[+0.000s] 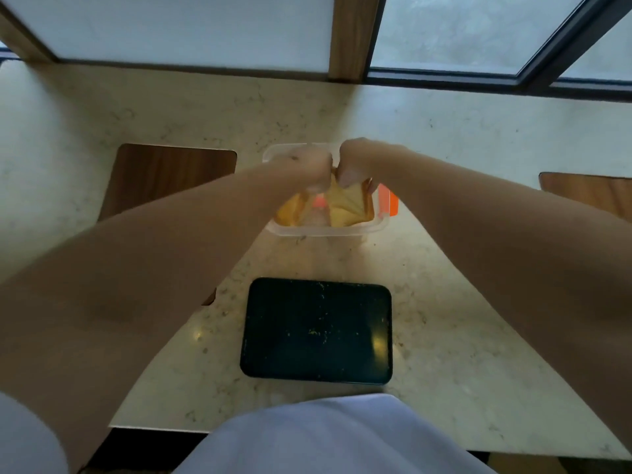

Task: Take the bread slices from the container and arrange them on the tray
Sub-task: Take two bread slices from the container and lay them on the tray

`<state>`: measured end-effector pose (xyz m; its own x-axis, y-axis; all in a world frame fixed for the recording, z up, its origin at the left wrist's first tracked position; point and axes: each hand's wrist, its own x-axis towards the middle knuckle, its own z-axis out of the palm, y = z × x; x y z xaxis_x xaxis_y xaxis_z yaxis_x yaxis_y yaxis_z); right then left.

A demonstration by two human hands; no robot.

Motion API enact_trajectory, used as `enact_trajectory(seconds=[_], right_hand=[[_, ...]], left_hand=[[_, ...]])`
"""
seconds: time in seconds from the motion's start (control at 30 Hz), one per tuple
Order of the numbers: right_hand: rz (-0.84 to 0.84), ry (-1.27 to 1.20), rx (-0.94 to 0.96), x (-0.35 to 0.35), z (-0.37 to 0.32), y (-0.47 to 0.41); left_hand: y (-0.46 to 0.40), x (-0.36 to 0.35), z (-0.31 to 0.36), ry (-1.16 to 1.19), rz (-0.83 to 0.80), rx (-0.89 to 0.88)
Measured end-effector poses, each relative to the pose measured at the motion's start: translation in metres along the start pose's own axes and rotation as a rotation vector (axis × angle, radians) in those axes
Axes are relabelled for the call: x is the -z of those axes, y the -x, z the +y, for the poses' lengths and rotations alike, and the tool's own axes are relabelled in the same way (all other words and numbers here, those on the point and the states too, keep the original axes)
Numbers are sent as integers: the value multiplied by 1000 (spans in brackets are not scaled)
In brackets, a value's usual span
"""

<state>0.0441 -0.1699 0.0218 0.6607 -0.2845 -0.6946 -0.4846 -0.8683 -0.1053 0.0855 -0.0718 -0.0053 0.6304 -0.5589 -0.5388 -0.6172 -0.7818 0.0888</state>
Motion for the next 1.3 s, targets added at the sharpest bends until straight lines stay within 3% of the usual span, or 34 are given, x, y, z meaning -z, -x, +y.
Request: enact_trajectory(seconds=[0.23, 0.37, 0.5, 0.57, 0.67, 0.77, 0.87, 1.0, 1.13, 1.3], right_hand=[[29, -212, 73, 47, 9, 63], [46, -277, 133, 58, 12, 109], [-31, -559, 239, 33, 35, 154], [-89, -767, 310, 1, 53, 170], [-190, -1311, 383, -69, 79, 183], [-269, -1723, 397, -145, 89, 185], [-230, -2028, 262, -202, 82, 179], [-147, -2242, -32, -249, 61, 173], [-169, -2087, -368, -273, 35, 169], [-168, -1868, -475, -279, 0, 167]], left_hand=[[55, 77, -18, 179, -57, 23], [92, 102, -32, 255, 33, 38], [134, 68, -50, 706, 58, 77], [159, 30, -60, 989, -5, 69], [191, -37, -68, 1489, -114, 51], [210, -100, -70, 1918, -56, 176], [223, -147, -70, 2260, -16, 287], [247, -192, -76, 2335, 2, 448], [268, -226, -89, 2395, 36, 566], [284, -246, -105, 2356, 70, 605]])
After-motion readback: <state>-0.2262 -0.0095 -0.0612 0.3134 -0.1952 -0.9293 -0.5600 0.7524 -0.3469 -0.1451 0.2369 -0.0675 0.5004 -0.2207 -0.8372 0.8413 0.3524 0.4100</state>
